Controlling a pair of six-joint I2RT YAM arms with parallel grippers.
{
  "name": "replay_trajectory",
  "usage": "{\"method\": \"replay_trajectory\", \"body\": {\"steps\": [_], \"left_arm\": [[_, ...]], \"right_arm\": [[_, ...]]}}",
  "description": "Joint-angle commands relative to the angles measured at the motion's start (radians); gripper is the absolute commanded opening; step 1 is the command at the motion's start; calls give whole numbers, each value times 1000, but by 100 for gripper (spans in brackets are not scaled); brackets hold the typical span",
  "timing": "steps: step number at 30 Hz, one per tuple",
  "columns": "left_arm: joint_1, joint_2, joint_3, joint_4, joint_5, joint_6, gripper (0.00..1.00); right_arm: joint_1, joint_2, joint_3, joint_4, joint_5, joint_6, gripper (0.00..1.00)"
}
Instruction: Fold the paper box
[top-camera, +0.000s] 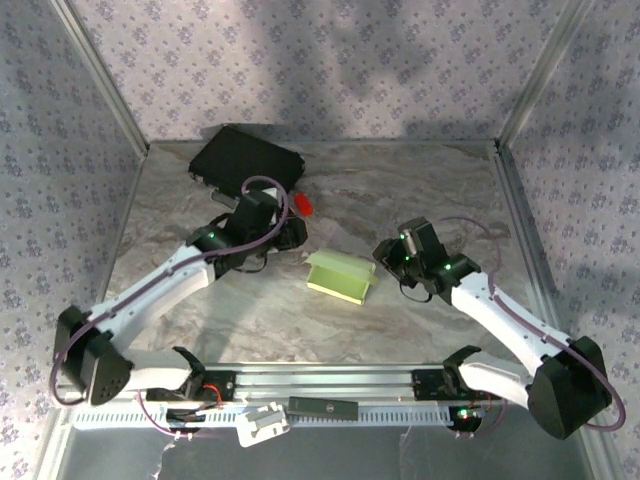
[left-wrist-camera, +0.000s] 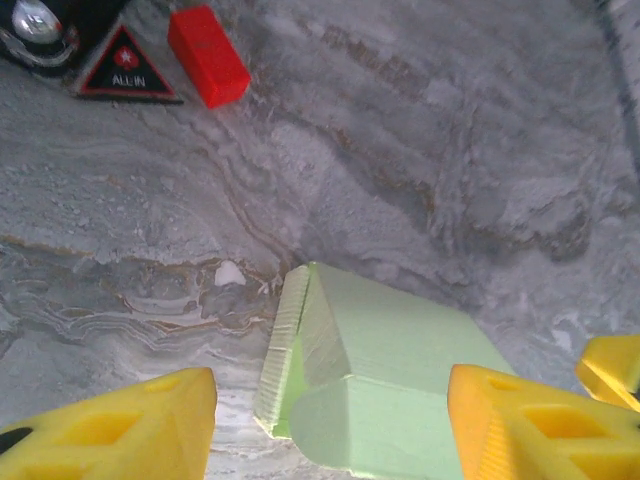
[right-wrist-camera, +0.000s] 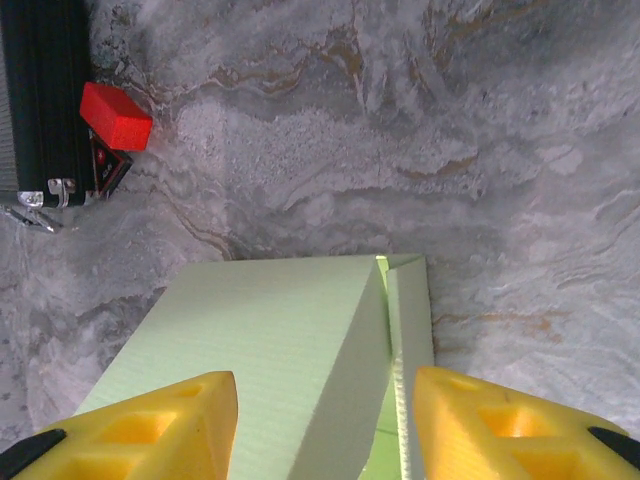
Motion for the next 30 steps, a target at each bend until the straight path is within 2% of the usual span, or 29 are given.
{"method": "replay_trajectory", "body": {"steps": [1, 7, 11, 20, 30], "left_arm": [[28, 90, 66, -61, 128, 79, 58], [33, 221, 105, -53, 174, 118, 53], [31, 259, 88, -40, 176, 127, 50], [22, 283, -1, 48, 198, 108, 44], [-2, 267, -74, 106, 185, 88, 40]], "right_arm": [[-5, 19, 32, -3, -44, 74, 50], [1, 64, 18, 28, -73, 98, 49], [1, 84, -13, 74, -88, 102, 44], [8, 103, -41, 86, -92, 69, 42], [10, 107, -86, 107, -91, 49, 32]]}}
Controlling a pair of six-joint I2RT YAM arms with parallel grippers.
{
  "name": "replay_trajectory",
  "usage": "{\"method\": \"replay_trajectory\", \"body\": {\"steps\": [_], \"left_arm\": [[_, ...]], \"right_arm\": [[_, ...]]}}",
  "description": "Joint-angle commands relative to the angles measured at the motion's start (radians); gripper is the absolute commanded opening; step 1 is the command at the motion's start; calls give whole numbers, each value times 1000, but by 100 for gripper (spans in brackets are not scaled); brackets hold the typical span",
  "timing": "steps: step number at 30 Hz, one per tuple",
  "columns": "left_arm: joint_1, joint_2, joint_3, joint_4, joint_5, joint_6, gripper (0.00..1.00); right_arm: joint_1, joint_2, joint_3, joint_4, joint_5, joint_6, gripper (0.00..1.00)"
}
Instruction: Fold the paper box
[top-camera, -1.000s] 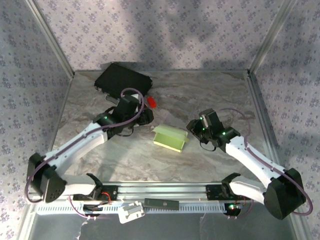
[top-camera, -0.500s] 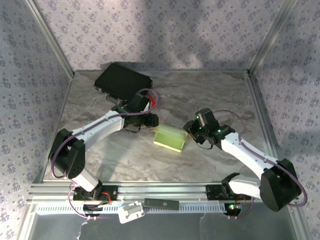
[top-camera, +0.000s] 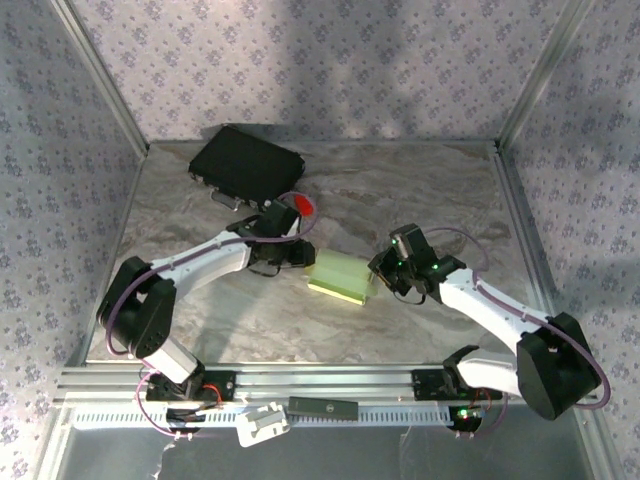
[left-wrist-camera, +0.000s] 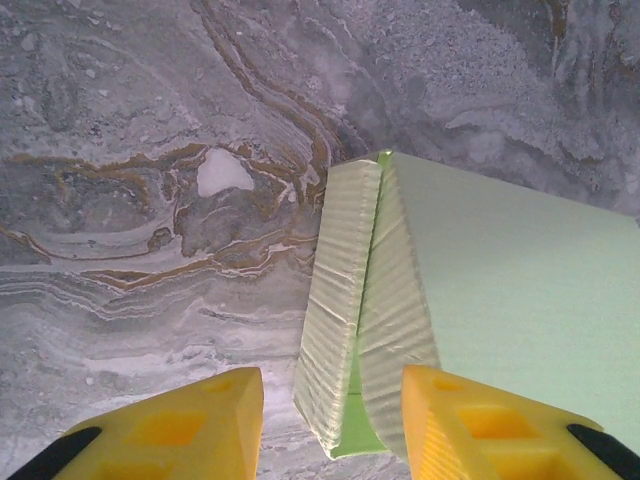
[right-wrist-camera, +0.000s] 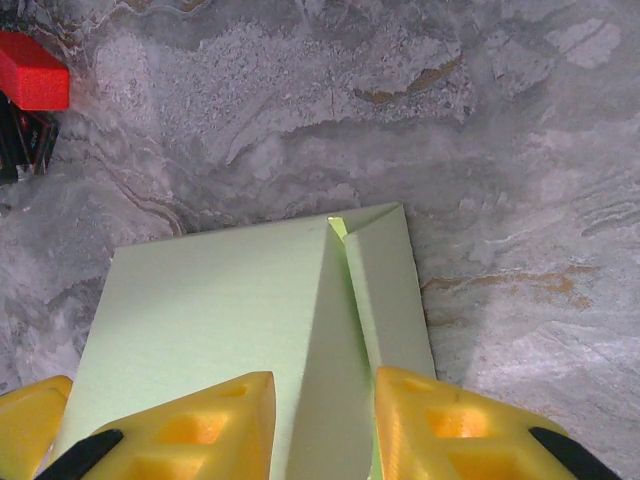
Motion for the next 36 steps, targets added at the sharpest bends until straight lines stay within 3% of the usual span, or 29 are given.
{"method": "replay_trajectory", "body": {"steps": [1, 24, 29, 32, 36], "left_arm": [[-18, 2, -19, 36, 2, -12, 40], [-125, 49, -81, 89, -88, -56, 39], [-143, -8, -81, 65, -139, -66, 41], [-149, -82, -82, 47, -165, -77, 46], [-136, -105, -54, 44, -123, -66, 56]], "right_arm": [[6, 5, -14, 3, -2, -23, 31], [-19, 0, -69, -50, 31, -143, 26], [-26, -21, -56, -85, 47, -181, 26], [-31, -58, -48, -112, 61, -226, 30], [-43, -99, -35, -134, 40, -305, 46]]}}
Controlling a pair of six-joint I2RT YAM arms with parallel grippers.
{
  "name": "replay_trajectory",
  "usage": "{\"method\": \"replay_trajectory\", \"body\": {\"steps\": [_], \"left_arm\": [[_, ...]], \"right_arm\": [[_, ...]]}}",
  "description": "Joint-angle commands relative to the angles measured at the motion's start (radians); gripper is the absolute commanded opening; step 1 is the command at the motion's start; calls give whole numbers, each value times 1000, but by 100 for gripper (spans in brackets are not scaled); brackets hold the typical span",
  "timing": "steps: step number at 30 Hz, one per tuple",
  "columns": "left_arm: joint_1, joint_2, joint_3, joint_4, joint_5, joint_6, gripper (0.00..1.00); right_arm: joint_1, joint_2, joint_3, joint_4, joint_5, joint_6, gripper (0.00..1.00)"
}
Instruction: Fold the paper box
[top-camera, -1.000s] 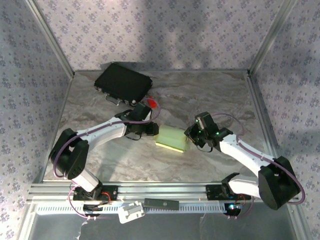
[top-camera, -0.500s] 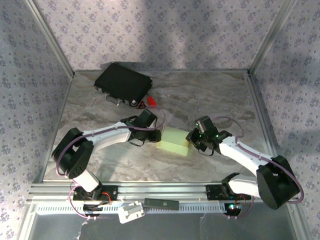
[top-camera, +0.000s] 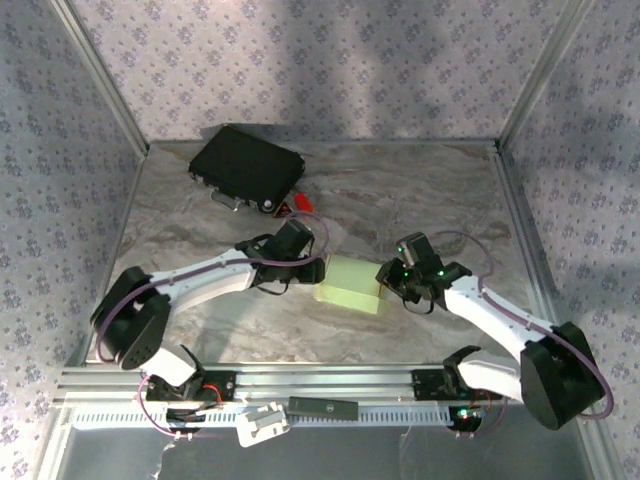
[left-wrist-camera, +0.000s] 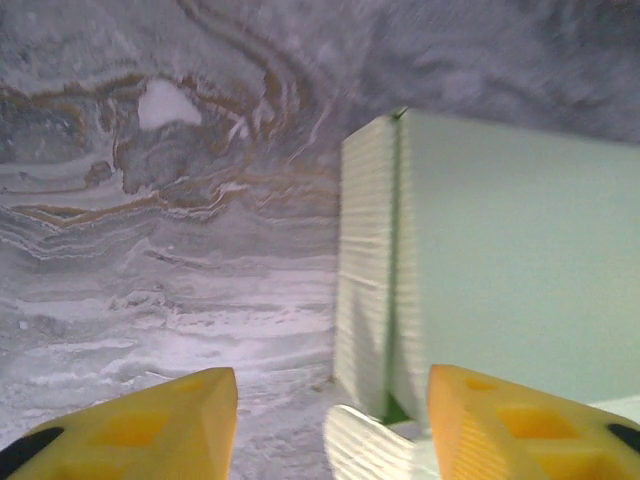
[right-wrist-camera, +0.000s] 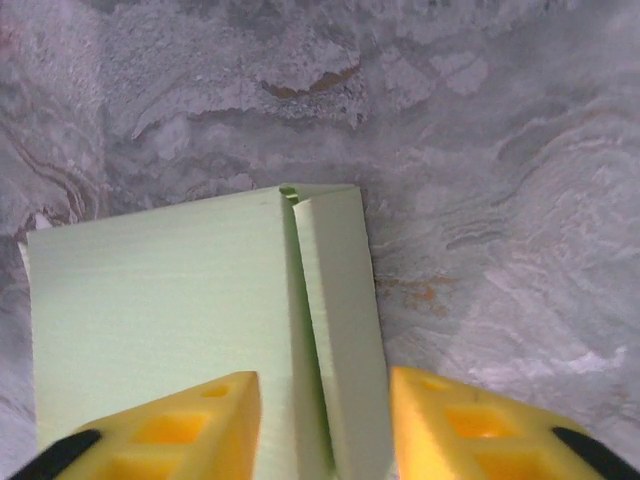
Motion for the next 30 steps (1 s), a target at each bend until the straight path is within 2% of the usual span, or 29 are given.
{"method": "replay_trajectory", "body": {"steps": [1, 5, 8, 12, 23, 30], "left_arm": [[10, -7, 50, -12, 39, 14, 57], [15, 82, 94, 8, 129, 37, 59], [23, 129, 97, 26, 147, 42, 57], [28, 154, 77, 59, 148, 41, 52], [28, 172, 12, 117, 136, 29, 44], [37, 175, -20, 159, 132, 22, 39]], "right_arm": [[-13, -41, 31, -61, -7, -99, 49], [-29, -59, 14, -40, -91, -154, 58], [-32, -42, -10, 3, -162, -160, 58], [-31, -4, -35, 56, -204, -148, 54], [-37, 56, -68, 101, -187, -150, 46], [-50, 97, -85, 124, -185, -158, 33]]}}
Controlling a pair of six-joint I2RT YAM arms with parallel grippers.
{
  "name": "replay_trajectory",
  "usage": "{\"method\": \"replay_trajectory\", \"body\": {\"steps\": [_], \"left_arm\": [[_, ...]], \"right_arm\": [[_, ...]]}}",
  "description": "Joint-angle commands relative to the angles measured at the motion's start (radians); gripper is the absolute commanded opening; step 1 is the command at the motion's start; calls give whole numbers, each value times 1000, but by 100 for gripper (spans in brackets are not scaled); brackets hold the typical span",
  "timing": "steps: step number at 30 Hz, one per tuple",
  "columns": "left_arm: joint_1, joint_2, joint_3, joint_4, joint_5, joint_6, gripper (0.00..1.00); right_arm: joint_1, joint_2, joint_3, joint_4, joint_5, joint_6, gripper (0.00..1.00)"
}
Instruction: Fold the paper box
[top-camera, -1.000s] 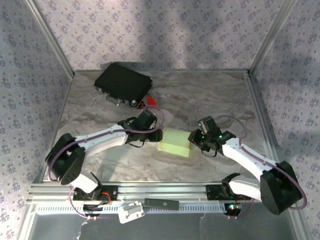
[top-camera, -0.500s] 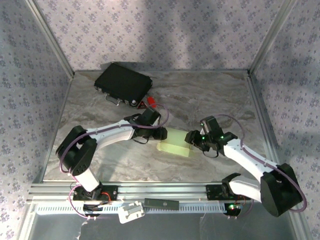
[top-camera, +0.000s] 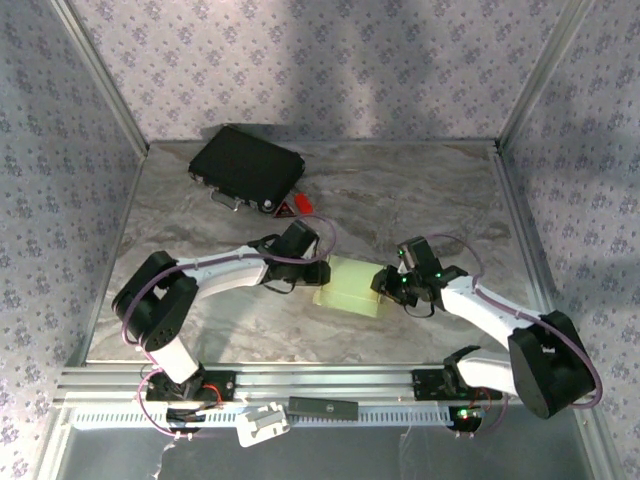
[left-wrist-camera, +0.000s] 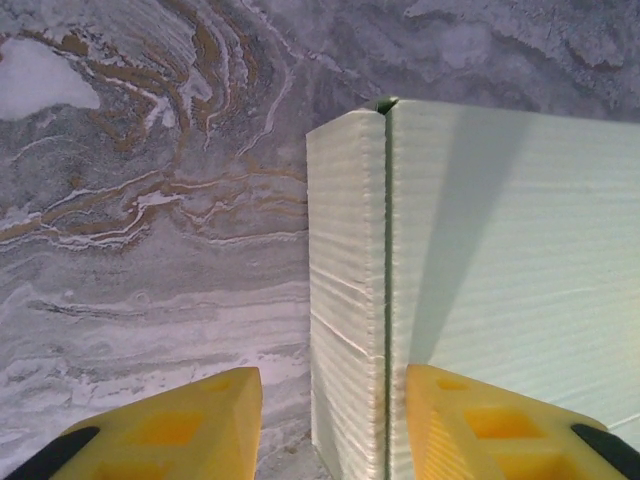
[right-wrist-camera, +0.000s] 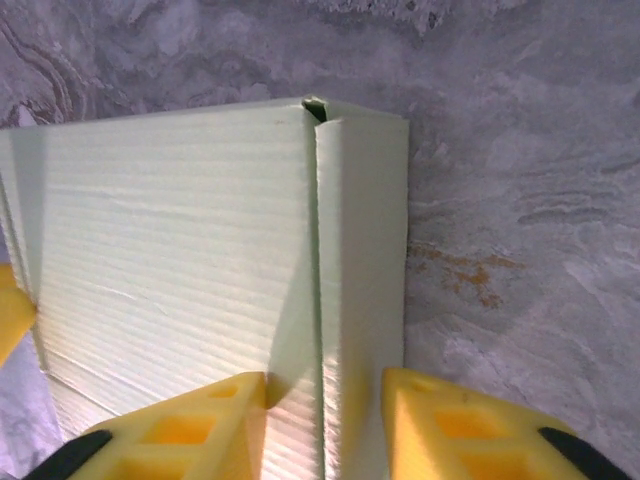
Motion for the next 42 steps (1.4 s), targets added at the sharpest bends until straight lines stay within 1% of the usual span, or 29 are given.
{"method": "replay_trajectory", "body": {"steps": [1, 5, 7, 9, 13, 16, 20, 24, 27, 34, 38, 42], "left_arm": [[9, 17, -13, 34, 4, -1, 38], [14, 17, -32, 52, 9, -6, 37], [18, 16, -41, 61, 12, -6, 36], [24, 11, -52, 67, 15, -8, 34], [42, -15, -87, 108, 28, -12, 33], [59, -37, -131, 179, 73, -12, 33], [79, -47, -176, 248, 106, -16, 32], [97, -43, -202, 277, 127, -21, 31], [98, -42, -207, 284, 131, -26, 31], [98, -48, -209, 281, 126, -31, 31], [97, -56, -212, 282, 121, -32, 31], [98, -77, -207, 279, 116, -35, 32]], "right_arm": [[-16, 23, -18, 1, 0, -16, 32], [-27, 33, -15, 5, -12, -26, 32], [-31, 27, -10, 2, -20, -32, 34], [-36, 12, 1, -17, -26, -44, 38], [-60, -46, 4, -42, -37, -88, 50], [-85, -78, -7, -31, -78, -146, 57], [-116, -77, -25, 23, -178, -192, 65], [-133, -25, -33, 102, -279, -193, 70], [-130, 25, -40, 189, -352, -169, 71], [-118, 72, -98, 383, -398, -30, 68], [-83, 85, -102, 427, -377, 38, 64], [-71, 100, -98, 452, -358, 116, 57]]}}
